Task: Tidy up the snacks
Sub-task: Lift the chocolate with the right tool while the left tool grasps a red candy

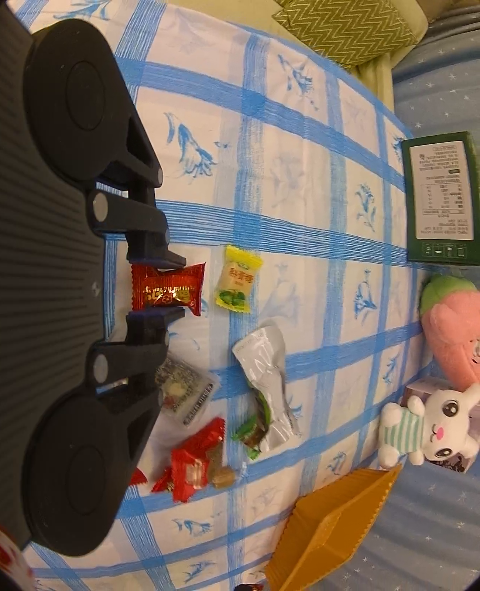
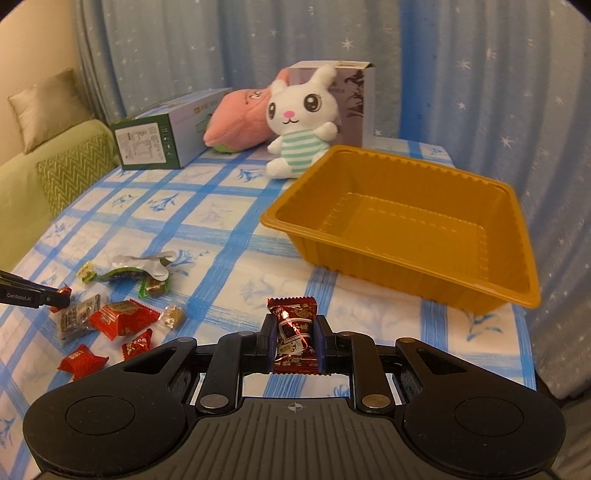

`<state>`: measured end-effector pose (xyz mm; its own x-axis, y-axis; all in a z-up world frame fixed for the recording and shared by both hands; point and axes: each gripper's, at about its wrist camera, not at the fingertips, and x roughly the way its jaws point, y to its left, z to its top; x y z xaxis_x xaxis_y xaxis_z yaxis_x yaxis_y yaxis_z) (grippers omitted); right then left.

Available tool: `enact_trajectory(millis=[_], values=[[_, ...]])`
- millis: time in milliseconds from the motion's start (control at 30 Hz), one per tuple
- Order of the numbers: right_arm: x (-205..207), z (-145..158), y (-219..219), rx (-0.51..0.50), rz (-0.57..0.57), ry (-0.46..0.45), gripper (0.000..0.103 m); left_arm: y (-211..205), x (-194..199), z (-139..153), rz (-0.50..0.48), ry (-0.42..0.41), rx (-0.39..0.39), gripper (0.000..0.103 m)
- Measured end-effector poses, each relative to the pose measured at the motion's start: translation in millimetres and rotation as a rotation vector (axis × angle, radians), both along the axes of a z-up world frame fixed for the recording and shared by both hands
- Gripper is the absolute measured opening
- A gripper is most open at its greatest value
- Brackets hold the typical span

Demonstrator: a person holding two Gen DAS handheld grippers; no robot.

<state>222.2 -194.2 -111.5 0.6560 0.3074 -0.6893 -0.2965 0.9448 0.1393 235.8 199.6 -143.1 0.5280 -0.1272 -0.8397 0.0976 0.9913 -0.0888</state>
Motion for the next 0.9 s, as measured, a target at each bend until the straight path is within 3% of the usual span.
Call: enact_trajectory(millis=[300, 600, 900], values=[[-4.5, 13.4, -24.9, 0.052, -0.069, 0.024, 0.021, -46.0, -1.9, 51.7, -0.09, -0.092, -0.05, 0.019], [8.7, 33.3, -66.9, 0.111, -0.122, 0.015, 0.021, -141.7, 17.5, 82.4, -0.248, -0.153, -0.101, 0.019], [37.9, 47.3, -109.5, 0.148, -0.17, -0.013, 0.021, -239.7, 63.9, 99.5, -0.348, -0.178, -0.137, 0.019]])
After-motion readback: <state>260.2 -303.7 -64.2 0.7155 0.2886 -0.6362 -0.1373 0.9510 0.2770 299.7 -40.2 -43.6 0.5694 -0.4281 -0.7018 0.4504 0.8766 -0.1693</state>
